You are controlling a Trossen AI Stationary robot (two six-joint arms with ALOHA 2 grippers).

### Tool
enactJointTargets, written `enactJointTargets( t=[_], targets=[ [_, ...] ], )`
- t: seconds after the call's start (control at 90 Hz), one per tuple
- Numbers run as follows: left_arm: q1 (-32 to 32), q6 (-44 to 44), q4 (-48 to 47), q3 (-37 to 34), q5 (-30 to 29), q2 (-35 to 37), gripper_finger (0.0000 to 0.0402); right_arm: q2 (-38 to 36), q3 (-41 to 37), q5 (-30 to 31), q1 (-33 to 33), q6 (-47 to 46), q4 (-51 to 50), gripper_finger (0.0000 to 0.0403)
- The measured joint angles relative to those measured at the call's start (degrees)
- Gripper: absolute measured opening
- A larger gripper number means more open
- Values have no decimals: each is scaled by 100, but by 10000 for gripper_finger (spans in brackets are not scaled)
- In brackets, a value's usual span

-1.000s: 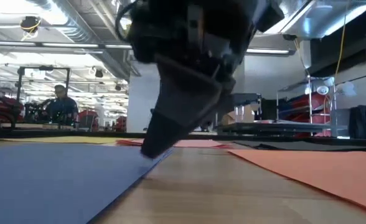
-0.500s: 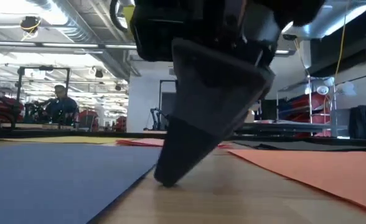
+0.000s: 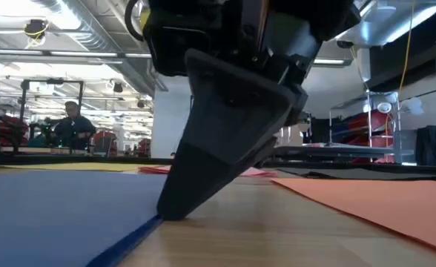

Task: Organize paper
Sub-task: Adjust the stacked violet papers

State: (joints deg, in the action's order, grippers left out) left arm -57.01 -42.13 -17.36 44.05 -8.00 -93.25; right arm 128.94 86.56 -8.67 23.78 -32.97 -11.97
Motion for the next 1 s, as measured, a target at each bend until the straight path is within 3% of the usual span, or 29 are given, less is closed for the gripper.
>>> enactJointTargets(
  t=[1.0],
  targets=[
    [-382,-766,-229,16,-90,23,0,11,-9,-289,-23,22,-41,1]
  ],
)
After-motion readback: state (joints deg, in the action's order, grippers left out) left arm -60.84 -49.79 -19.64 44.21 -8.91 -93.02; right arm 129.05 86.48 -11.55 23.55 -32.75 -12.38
